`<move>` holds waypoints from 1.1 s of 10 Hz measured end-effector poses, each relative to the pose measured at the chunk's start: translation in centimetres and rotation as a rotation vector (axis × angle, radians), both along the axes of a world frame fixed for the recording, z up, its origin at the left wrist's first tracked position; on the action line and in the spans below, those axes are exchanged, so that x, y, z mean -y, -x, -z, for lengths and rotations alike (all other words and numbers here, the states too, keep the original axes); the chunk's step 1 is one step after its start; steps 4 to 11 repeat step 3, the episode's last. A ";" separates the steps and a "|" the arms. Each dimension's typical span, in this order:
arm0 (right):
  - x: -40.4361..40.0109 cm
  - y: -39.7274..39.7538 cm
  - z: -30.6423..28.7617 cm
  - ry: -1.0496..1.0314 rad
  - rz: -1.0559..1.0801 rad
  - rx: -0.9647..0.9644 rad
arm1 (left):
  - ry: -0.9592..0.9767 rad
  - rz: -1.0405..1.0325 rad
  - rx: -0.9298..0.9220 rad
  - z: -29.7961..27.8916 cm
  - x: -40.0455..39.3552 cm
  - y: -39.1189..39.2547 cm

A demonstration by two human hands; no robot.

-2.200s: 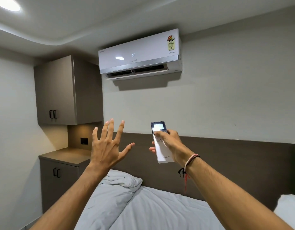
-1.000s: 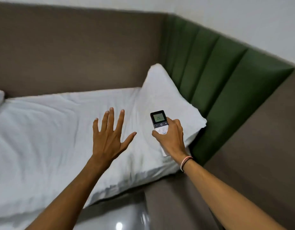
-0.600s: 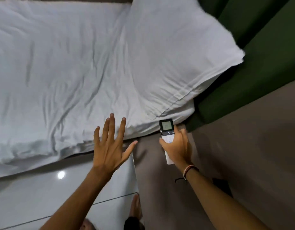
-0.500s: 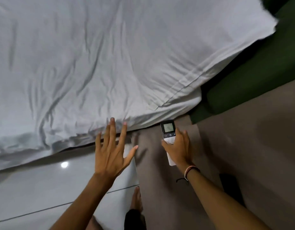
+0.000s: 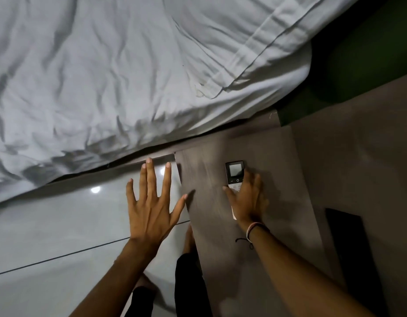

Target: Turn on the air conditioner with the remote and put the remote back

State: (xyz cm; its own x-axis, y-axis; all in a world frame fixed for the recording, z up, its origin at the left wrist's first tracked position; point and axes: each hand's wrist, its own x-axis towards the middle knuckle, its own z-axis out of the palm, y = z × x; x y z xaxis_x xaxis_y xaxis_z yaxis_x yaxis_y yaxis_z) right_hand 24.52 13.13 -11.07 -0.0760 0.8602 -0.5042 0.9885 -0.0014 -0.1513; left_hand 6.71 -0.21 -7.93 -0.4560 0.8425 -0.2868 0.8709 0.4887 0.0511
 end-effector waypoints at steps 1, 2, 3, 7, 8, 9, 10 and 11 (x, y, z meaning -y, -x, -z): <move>0.2 -0.1 -0.2 -0.001 -0.027 0.041 | -0.008 0.012 -0.009 -0.5 -0.4 0.6; -0.1 0.1 -1.9 -0.057 -0.070 0.010 | -0.048 0.015 -0.046 -2.0 -0.4 2.2; -0.6 0.9 -4.4 -0.192 -0.218 0.021 | -0.098 0.006 -0.055 -4.8 -0.5 3.9; -0.6 0.9 -4.4 -0.192 -0.218 0.021 | -0.098 0.006 -0.055 -4.8 -0.5 3.9; -0.6 0.9 -4.4 -0.192 -0.218 0.021 | -0.098 0.006 -0.055 -4.8 -0.5 3.9; -0.6 0.9 -4.4 -0.192 -0.218 0.021 | -0.098 0.006 -0.055 -4.8 -0.5 3.9; -0.6 0.9 -4.4 -0.192 -0.218 0.021 | -0.098 0.006 -0.055 -4.8 -0.5 3.9; -0.6 0.9 -4.4 -0.192 -0.218 0.021 | -0.098 0.006 -0.055 -4.8 -0.5 3.9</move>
